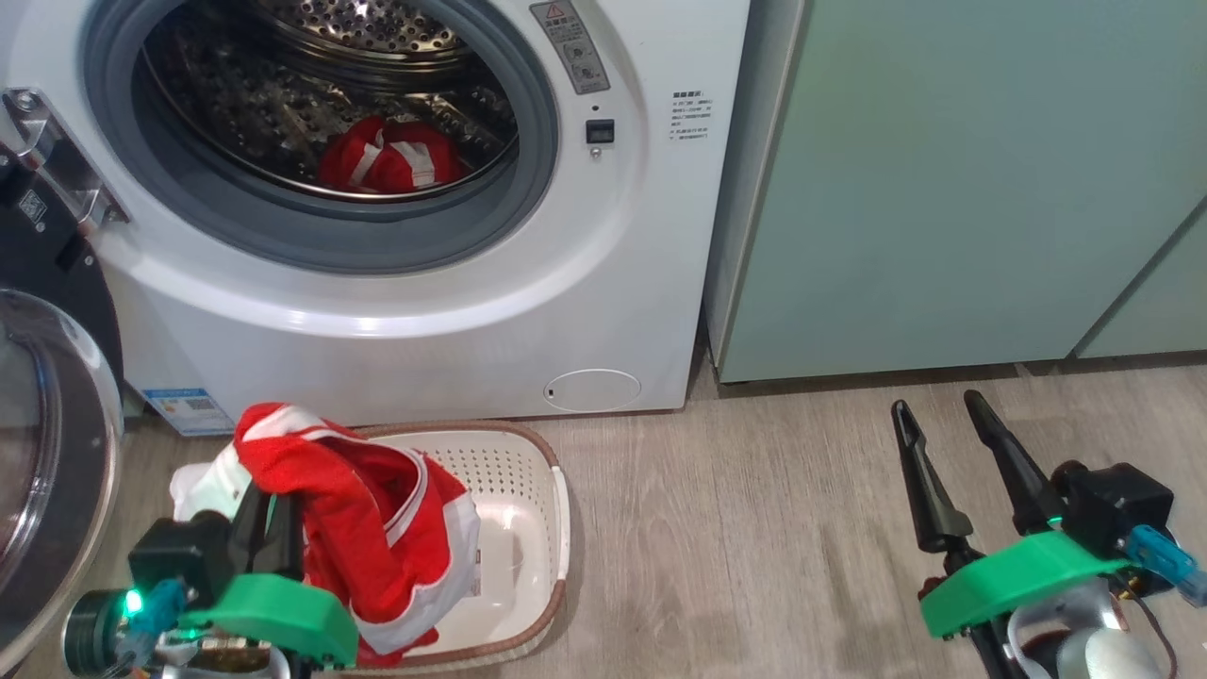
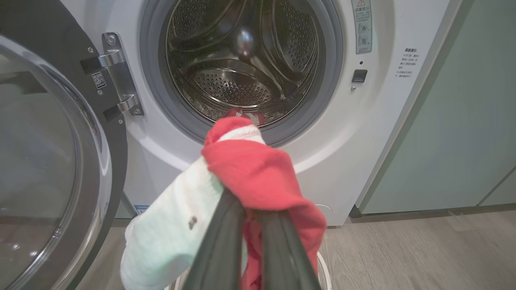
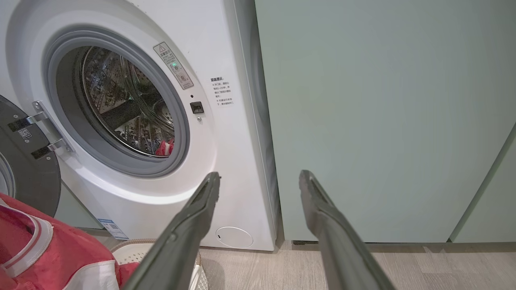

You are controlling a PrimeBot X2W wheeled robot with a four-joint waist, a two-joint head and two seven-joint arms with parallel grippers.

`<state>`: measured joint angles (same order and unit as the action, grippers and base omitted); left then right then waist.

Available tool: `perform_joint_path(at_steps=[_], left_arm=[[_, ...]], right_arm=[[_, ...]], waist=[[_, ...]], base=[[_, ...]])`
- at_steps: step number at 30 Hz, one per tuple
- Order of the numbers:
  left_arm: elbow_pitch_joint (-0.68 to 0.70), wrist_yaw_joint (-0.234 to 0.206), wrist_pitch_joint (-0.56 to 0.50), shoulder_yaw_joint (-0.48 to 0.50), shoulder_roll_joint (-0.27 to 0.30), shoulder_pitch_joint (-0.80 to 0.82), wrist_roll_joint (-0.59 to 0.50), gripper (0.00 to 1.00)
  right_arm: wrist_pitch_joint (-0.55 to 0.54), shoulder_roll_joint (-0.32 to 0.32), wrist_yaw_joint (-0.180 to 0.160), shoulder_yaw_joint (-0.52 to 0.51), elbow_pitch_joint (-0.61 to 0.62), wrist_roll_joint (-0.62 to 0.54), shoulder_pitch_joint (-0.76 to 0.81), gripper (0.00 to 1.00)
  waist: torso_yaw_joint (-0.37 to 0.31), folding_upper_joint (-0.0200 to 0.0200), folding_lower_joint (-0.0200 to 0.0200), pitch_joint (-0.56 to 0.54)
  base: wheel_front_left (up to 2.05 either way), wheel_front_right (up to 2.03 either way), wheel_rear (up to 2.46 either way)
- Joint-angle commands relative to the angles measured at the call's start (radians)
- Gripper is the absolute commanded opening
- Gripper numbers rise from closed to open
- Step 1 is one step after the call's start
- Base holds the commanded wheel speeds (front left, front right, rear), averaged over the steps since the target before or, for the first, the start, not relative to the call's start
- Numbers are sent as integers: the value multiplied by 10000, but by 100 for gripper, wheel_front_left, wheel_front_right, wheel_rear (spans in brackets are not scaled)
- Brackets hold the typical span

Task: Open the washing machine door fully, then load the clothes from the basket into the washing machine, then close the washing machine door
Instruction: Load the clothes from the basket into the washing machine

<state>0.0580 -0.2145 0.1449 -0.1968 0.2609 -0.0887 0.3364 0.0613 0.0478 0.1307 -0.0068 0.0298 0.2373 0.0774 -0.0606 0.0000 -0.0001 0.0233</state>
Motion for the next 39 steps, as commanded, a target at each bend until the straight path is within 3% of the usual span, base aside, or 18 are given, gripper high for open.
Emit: perform_joint_path(at_steps=[1,8,16,27,39], left_arm=[[308,-21,55,341,204,445,56,0],[166,-10,94,315,201,664,105,0],[-669,321,95,257,215,2158,250,0],[-3231,1295,-310,523,599,6244,799,0],[-6549,2318,-2150,886,1842,10472,1433,0]], right_arm=[[-22,24,0,243,364,-26,-179,100],[2,24,0,278,380,7,-221,100],[59,24,0,454,564,19,-591,100],[443,24,0,844,799,95,-1640,100],[1383,24,0,1689,136,691,-2770,100]], waist=[[3,0,1,5],[-25,0,1,118],[-361,0,1,979],[-1047,0,1,3500],[-2185,0,1,5523]], base=[[0,0,0],[0,0,0],[0,0,0],[0,0,0],[0,0,0]])
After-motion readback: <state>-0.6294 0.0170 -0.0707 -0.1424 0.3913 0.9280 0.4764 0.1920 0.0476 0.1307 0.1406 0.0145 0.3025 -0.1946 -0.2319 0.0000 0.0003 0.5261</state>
